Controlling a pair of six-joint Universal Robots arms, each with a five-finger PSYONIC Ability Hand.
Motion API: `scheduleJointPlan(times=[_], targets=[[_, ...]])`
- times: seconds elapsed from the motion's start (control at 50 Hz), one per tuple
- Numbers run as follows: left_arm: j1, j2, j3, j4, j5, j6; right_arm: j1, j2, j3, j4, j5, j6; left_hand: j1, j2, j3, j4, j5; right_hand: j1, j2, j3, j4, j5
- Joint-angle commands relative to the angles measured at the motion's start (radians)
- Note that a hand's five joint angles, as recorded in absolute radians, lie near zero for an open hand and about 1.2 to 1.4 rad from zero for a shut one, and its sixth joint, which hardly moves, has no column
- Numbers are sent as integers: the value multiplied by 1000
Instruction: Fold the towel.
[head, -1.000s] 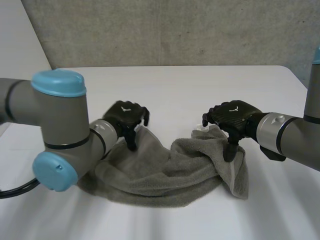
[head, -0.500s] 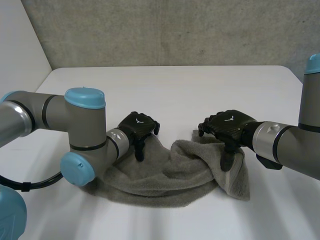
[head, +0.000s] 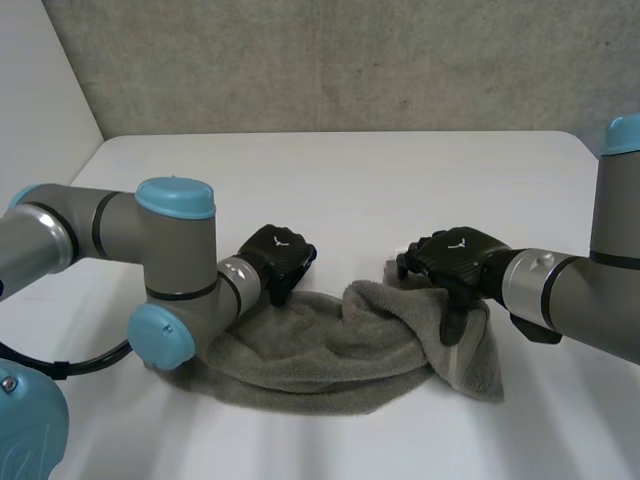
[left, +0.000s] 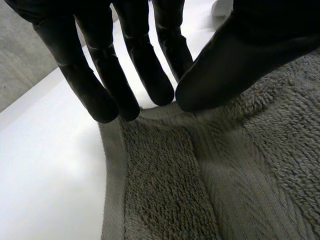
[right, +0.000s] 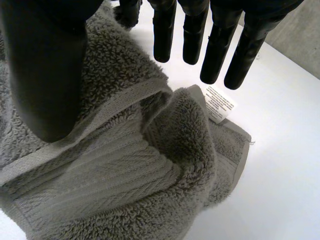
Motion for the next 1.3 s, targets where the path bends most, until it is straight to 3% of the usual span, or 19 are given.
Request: scheduleJointPlan(times=[0.02,0.06,0.08,0.1,0.36,0.38,0.4,0.42,0.86,1.02,1.3], targets=[[0,22,3,24,-28,-1,0,29,-6,-15,2,-2,-63,-110,-131,-114,-269,327,315,324,333,326],[0,34,3,73,-50,0,3,63,-18,-32,-1,-9,-63,-110,-131,-114,-269,800,788,797,806,798],[0,34,3,73,-51,0,3,63,-18,-32,-1,-9,-63,-110,-131,-114,-269,803,791,799,809,801],[2,37,6,98,-61,0,8,83,-27,-36,-2,-24,-63,-110,-131,-114,-269,988,976,984,994,986],[-1,43,12,159,-71,77,57,134,-165,-53,16,-91,-115,-163,-183,-167,-322,990,978,986,995,988],[-5,52,-17,161,-67,86,63,132,-150,-52,16,-92,-391,-439,-460,-443,-598,990,978,986,995,988],[-5,52,-17,161,-67,86,63,132,-150,-52,16,-92,-394,-442,-462,-445,-600,990,978,986,995,988],[-6,61,-49,161,-64,94,64,132,-132,-52,16,-94,-627,-674,-695,-678,-833,990,978,986,995,988],[-6,72,-109,161,-55,102,46,141,-37,-56,4,-95,-814,-861,-882,-865,-1020,990,978,986,995,988],[-11,51,-103,164,-54,100,52,143,-29,-55,2,-95,-999,-1046,-1067,-1050,-1205,990,978,986,995,988],[-12,14,-103,161,-52,100,48,143,-30,-56,4,-95,-888,-935,-956,-939,-1094,990,978,986,995,988]])
